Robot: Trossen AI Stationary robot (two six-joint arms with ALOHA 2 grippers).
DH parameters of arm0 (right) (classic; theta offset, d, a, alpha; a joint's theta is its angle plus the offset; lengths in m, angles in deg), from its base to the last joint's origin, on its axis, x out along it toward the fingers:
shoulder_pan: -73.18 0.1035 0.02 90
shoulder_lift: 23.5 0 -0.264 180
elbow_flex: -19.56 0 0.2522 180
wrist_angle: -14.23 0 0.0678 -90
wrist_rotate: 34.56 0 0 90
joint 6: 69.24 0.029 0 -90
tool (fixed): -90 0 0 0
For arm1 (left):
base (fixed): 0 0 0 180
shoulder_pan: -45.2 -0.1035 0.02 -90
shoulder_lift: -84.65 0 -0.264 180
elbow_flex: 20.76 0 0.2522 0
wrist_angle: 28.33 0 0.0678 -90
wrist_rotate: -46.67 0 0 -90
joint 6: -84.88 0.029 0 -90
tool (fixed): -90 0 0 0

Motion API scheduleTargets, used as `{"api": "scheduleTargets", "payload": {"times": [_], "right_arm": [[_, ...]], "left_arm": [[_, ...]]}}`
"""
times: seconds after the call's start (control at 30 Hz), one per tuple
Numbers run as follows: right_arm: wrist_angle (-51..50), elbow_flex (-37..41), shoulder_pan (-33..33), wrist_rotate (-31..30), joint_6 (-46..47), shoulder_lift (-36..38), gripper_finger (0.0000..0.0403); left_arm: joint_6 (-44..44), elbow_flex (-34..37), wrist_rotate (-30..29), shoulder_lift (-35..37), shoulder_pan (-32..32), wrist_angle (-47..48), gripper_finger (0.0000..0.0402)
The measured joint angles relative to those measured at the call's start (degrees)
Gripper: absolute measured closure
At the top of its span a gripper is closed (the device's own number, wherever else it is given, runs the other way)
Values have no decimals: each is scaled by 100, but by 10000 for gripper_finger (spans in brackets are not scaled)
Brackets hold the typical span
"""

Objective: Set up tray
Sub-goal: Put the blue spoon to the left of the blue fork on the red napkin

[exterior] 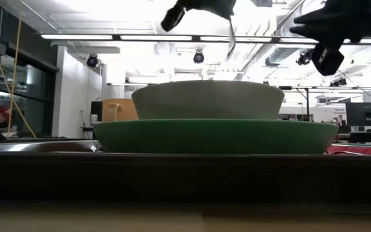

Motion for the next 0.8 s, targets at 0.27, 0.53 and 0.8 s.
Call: {"api": "scheduleTargets", "payload": {"times": [0.27,0.53,0.8], "right_arm": [[372,-4,-300,327,132,-217,342],[578,-2,-605,671,152,-211,318],[532,-2,-977,847,314,-324,292]], "left_arm": [[643,-1230,645,-914,-269,104,372],[790,-1864,894,-1473,-365,433,371],[788,-1884,962,-1591,-417,462,371]]}}
